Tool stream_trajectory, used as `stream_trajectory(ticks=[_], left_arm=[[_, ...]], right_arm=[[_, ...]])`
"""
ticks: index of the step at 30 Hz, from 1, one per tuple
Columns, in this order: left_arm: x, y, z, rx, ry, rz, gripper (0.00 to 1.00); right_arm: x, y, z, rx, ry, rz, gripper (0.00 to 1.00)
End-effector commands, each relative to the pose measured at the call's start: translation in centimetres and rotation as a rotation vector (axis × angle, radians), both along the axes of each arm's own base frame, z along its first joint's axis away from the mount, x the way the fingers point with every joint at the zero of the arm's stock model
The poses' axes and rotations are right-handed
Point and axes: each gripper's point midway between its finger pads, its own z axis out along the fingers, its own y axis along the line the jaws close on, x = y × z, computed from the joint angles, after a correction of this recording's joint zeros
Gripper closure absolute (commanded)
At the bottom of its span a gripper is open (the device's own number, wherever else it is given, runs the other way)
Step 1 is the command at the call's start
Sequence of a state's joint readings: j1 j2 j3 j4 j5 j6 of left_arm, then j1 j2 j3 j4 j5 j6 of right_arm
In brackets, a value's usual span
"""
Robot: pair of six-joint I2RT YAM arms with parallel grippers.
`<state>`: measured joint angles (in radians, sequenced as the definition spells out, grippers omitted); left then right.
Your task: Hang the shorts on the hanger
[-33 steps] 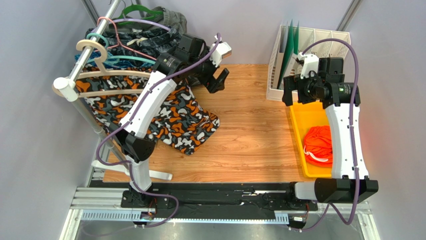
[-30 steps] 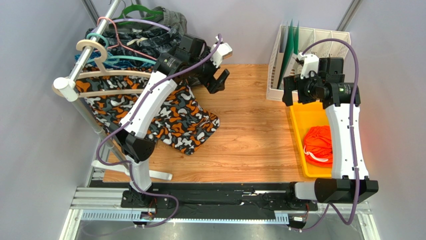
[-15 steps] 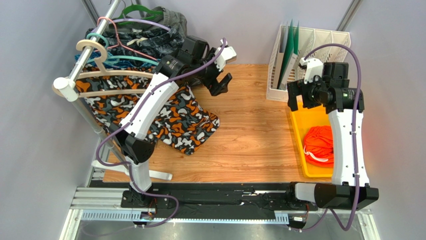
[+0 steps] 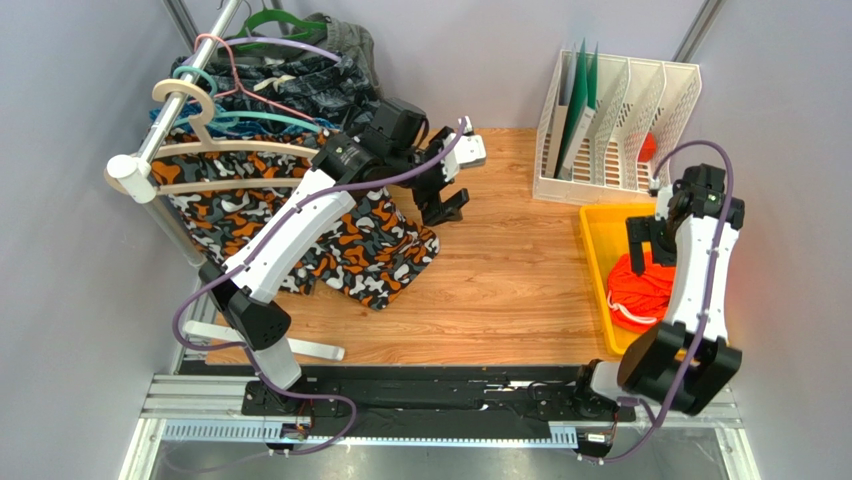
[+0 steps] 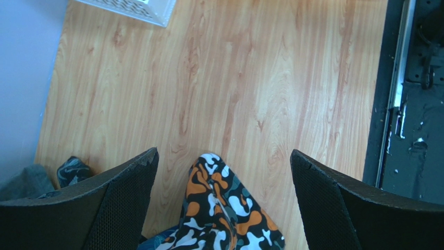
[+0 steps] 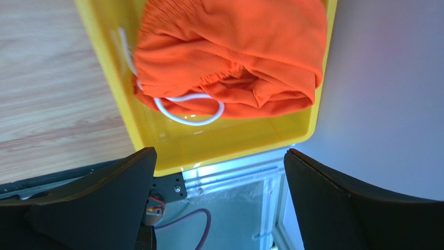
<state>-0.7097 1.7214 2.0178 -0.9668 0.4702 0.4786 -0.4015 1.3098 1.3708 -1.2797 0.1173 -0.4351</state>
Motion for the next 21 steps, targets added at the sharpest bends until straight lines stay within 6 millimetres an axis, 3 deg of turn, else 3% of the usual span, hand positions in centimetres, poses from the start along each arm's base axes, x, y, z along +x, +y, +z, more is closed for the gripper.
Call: stream_trajectory(ticks=[1, 11, 16, 19, 21], left_arm=[[-0.7, 0.0, 1.2, -0.017, -0.067, -0.044, 0.01], [-0.8, 0.8, -0.9, 0.043, -0.032, -0.022, 0.01], [-0.5, 1.4, -1.8, 0.076, -0.029, 0.006, 0.01], [-0.6, 1.5, -2.2, 0.09, -0.017, 0.01, 0.01], [-0.6, 1.5, -2.3, 0.093, -0.015, 0.008, 0.01]], right_arm=[[-2.2, -4.1, -3.5, 0.0, 0.188, -0.122, 0.0], [0.6, -7.0, -11.8, 0.031, 0.255, -0.226, 0.0], [0.2, -5.9, -16.7, 0.115, 0.333, -0.233, 0.01], [0.7, -4.8, -18.1, 0.192, 0.33, -0.234, 0.2], [1.7, -3.9, -18.1, 0.257, 0.304, -0.226, 0.52]])
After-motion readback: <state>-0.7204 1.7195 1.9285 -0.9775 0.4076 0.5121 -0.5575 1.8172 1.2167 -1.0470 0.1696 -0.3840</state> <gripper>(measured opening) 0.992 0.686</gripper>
